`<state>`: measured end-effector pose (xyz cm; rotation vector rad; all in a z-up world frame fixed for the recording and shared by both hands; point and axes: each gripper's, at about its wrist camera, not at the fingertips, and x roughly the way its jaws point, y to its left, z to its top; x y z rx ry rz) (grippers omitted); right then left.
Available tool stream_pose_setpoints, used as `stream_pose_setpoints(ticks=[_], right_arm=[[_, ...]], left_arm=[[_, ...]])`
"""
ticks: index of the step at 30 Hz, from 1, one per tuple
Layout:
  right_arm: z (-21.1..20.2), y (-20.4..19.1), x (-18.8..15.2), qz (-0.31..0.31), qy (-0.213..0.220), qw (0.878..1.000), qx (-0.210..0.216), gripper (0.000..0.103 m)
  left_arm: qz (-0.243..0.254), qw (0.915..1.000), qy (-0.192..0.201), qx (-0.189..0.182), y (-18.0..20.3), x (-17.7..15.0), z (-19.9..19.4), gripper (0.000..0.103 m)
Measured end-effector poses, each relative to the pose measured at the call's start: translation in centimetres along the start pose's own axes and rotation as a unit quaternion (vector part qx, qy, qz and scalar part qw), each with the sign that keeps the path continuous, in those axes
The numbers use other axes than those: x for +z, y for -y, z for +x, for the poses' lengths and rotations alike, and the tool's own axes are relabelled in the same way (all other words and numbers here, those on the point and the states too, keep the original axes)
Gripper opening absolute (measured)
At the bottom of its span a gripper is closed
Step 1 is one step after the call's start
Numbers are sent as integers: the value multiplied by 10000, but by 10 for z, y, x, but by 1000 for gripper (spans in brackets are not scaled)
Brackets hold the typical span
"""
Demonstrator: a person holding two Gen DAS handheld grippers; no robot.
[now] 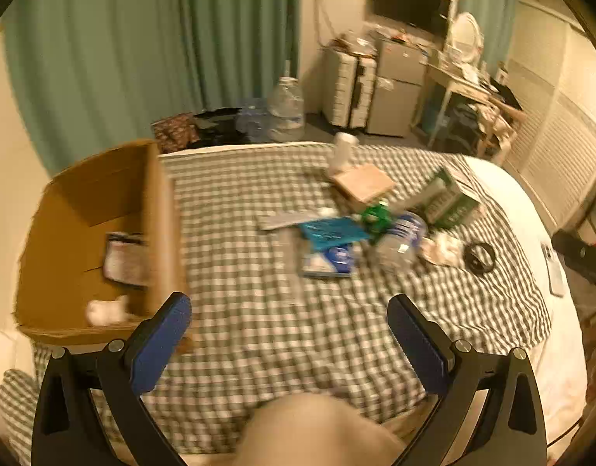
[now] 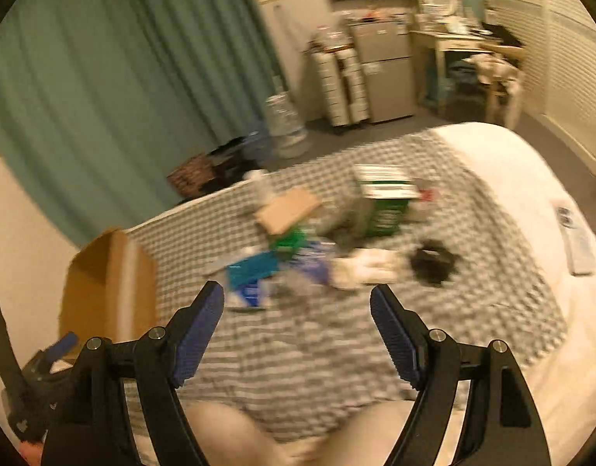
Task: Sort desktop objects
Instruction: 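Move both tools back over the cluttered bed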
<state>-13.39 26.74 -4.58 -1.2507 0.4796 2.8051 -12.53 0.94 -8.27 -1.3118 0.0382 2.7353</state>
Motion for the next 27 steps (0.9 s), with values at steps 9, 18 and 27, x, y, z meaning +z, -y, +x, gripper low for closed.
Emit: stream_pose_setpoints(ticks=[9, 18, 27], right_arm=[[25, 108, -24, 731, -233, 9968, -221, 79], [100, 150, -11, 606, -652, 9957, -263, 79], [176, 166, 2, 241, -980, 9946, -249, 79]], left_arm=[[480, 9986, -199, -136, 88, 2, 62, 103], [509, 9968, -618, -73, 122, 23, 157, 103], [806, 9932, -820, -197, 133, 30, 225, 103]])
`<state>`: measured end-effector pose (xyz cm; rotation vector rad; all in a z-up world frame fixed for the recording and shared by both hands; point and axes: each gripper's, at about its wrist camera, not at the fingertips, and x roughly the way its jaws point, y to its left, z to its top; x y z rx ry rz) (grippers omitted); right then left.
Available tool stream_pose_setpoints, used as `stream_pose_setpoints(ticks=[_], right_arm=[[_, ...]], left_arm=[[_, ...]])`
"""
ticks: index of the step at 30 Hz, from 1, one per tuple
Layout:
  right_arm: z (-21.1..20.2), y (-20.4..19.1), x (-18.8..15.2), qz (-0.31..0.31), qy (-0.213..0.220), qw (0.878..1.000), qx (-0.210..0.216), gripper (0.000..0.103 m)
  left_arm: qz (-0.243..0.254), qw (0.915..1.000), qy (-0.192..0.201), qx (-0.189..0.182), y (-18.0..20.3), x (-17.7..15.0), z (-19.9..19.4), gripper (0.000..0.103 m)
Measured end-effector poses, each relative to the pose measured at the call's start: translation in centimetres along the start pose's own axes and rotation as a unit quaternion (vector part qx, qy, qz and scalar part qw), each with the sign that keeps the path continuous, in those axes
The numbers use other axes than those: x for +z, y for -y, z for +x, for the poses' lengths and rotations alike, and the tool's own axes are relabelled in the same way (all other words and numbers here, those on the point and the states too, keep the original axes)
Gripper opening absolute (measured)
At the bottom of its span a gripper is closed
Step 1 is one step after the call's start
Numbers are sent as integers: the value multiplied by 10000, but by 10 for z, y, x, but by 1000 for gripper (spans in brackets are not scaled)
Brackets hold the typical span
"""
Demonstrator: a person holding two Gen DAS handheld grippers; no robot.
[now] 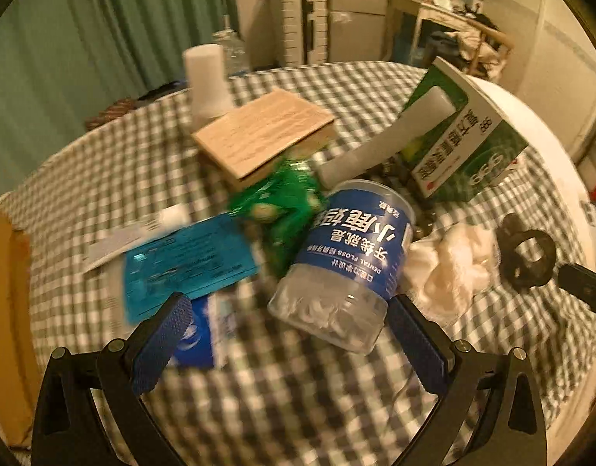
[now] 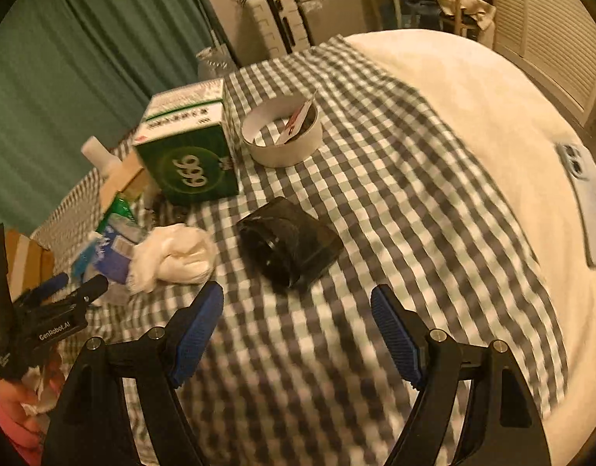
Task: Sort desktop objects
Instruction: 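Move both tools back over the cluttered bed, then grasp the blue-label floss bottle with the left tool while the right grasps the black pouch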
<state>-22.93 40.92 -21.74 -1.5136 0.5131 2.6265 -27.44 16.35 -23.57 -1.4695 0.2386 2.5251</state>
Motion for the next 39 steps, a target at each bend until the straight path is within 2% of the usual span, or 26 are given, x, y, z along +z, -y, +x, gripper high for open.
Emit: stream_pose_setpoints(ticks=[3, 7, 9, 11, 12, 15, 17, 20, 23, 27, 32, 39], right_arm=[[18, 1, 13, -108, 6, 9999, -60, 79], [41, 4, 24, -78, -133, 9998, 85, 79], [51, 1, 26, -169, -278, 9994, 142, 78], [57, -2, 24, -201, -366, 9989, 192, 68], [57, -3, 21, -179, -390, 9990, 125, 58], [52, 1, 15, 2, -332, 9992, 219, 46], [47, 4, 10, 134, -331, 9988, 330, 45], [34, 5, 2, 163, -229, 9992, 296, 42], [17, 6, -7, 229, -166, 9992, 294, 39], [-9, 13, -13, 433, -38, 9981, 446, 39], [-35, 5, -11, 475, 149, 9975, 493, 39], [-95, -19, -14, 195, 523, 9968, 567, 39]], left_arm=[[237, 9997, 25, -16, 8, 2, 9, 103], [360, 9993, 24, -51, 17, 5, 21, 103], [368, 9993, 36, -51, 20, 8, 23, 95], [308, 9994, 47, -118, 22, 8, 21, 73], [313, 9993, 27, -202, 23, 7, 20, 66], [509, 9986, -42, -155, 29, 3, 18, 66], [446, 9987, -99, -219, 26, -1, 15, 66], [100, 9991, -181, -359, 15, -7, 4, 66], [-23, 9993, -170, -343, 9, -13, -12, 66], [-73, 9996, -68, -270, 2, -18, -43, 66], [-326, 9987, 127, -375, -6, -16, -81, 66], [-399, 9962, 630, -457, -19, -9, -143, 66]])
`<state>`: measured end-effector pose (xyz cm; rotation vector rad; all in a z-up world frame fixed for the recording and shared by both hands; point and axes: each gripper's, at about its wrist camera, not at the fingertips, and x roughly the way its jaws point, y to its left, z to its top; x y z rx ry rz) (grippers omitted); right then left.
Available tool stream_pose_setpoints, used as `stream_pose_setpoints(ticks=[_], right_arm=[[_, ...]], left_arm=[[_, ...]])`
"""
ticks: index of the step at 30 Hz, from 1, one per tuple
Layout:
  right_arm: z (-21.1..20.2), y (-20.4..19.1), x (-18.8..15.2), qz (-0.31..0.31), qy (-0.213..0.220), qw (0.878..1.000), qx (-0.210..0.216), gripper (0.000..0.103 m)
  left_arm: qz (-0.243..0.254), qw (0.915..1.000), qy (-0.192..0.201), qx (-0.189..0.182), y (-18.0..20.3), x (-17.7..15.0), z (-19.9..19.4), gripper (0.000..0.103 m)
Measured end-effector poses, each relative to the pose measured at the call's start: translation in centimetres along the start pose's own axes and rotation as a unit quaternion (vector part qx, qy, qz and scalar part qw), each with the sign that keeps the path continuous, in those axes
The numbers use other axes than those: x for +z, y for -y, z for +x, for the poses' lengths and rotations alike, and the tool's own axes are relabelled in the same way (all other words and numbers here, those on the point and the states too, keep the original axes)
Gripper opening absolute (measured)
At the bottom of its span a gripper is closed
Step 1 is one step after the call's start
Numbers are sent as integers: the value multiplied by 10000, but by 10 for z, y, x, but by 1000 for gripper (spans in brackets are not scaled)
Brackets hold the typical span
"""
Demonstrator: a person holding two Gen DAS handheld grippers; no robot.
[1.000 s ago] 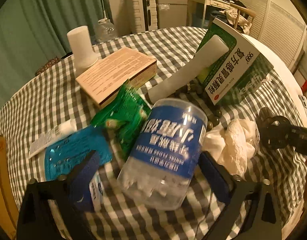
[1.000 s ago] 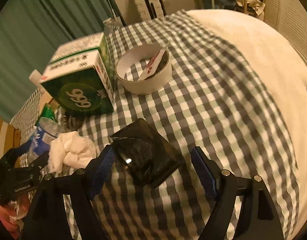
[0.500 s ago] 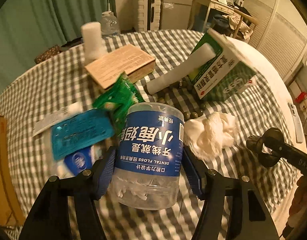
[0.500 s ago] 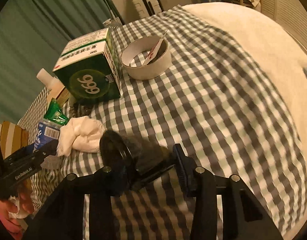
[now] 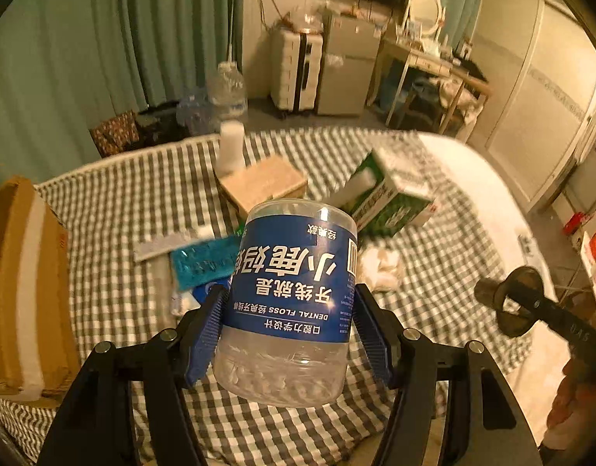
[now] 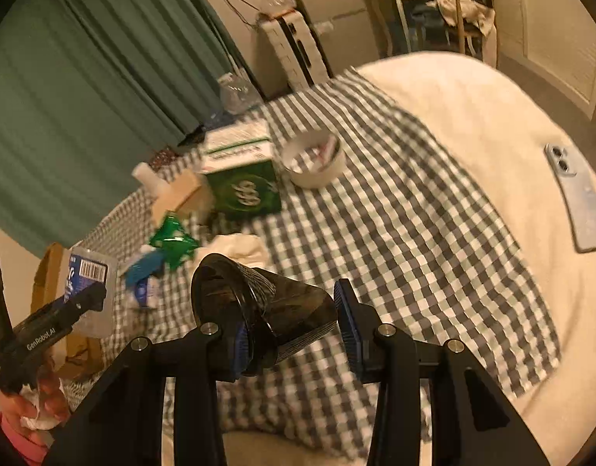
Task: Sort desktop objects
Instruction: 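Grasp the blue-label floss bottle with the left tool while the right grasps the black pouch, then carry both to the cardboard box and release the bottle while the right drops the pouch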
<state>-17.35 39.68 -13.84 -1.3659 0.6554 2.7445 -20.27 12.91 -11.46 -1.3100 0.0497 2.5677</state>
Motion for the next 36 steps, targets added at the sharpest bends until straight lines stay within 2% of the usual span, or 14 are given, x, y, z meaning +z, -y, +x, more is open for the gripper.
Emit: stream_pose_setpoints(ticks=[10, 13, 21, 26, 36], right_arm=[[-58, -79, 5, -704, 416, 9965, 182, 39], [-70, -109, 4, -929, 519, 9940, 270, 39], [-89, -193, -8, -1541, 634, 9843, 579, 39], [-89, -246, -27, -2023, 585, 9750, 709, 39], [-66, -337, -44, -2592, 318, 9585, 1140, 39]], left_arm=[[-155, 9978, 641, -74, -26, 17, -87, 66], [-294, 9965, 778, -80, -46, 18, -111, 66], [-769, 9921, 973, 210, -108, 12, -149, 66], [-1086, 9880, 1061, 269, -151, 0, -166, 66], [-1658, 9779, 1026, 759, -252, -25, -181, 66]])
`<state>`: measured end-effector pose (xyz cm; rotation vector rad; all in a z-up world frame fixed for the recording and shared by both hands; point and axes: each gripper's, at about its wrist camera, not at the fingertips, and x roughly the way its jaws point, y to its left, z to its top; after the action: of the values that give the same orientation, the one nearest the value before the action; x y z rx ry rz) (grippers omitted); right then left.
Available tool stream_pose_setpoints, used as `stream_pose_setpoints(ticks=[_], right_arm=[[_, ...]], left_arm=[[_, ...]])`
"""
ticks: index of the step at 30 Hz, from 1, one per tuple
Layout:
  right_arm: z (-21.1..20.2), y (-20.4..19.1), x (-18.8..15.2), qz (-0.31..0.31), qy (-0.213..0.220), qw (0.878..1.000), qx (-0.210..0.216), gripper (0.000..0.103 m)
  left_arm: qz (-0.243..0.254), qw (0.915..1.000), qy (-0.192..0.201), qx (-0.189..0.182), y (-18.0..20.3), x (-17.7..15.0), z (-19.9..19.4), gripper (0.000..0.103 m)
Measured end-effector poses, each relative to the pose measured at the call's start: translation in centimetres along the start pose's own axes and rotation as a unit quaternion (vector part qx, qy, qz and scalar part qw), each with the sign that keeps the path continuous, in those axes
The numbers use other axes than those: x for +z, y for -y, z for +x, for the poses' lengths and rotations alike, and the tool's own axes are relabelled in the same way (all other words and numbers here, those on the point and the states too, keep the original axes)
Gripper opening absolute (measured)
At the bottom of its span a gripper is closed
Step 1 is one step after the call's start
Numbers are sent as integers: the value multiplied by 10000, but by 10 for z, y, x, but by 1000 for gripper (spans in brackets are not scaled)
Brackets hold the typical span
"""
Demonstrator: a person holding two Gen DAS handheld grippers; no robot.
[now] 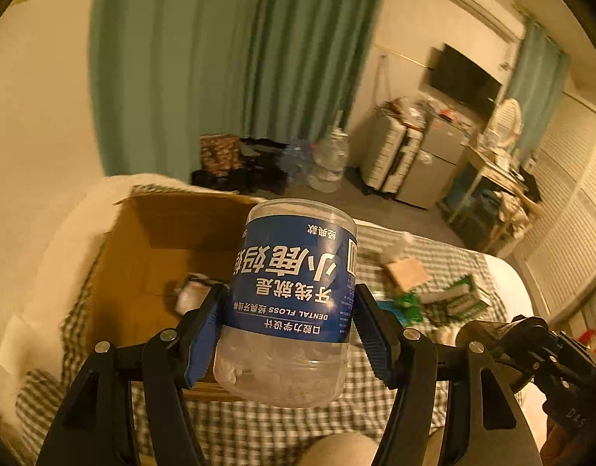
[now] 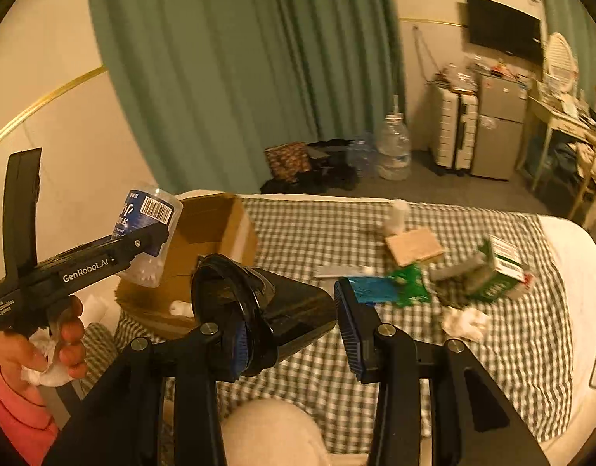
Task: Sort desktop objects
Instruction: 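Carry both to the cardboard box and release the bottle while the right drops the pouch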
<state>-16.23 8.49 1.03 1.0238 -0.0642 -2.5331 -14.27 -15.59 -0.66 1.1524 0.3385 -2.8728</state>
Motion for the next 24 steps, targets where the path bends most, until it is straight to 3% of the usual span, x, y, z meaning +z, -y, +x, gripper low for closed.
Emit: stream_pose_setpoints(ticks=[4, 10, 18, 19, 22, 24], right_arm=[[28, -28, 6, -114, -160, 9996, 225, 39], [77, -66, 9, -248, -518, 9975, 415, 39], [132, -91, 9, -306, -931, 9938, 534, 39], [136, -92, 9, -284, -952, 9935, 548, 39], [147, -96, 8, -235, -1023, 9928, 573, 39], [153, -97, 8, -256, -1067, 9923, 567, 39]], left_arm=[[-20, 9990, 52, 435, -38, 2, 4, 66], [-349, 9974, -242, 589, -94, -9, 33, 66], [-473, 9943, -685, 669, -126, -28, 69, 67], [-466, 9944, -707, 625, -127, -29, 69, 69], [-554, 9954, -667, 409, -128, -28, 68, 101], [-640, 9956, -560, 388, -130, -29, 66, 102]])
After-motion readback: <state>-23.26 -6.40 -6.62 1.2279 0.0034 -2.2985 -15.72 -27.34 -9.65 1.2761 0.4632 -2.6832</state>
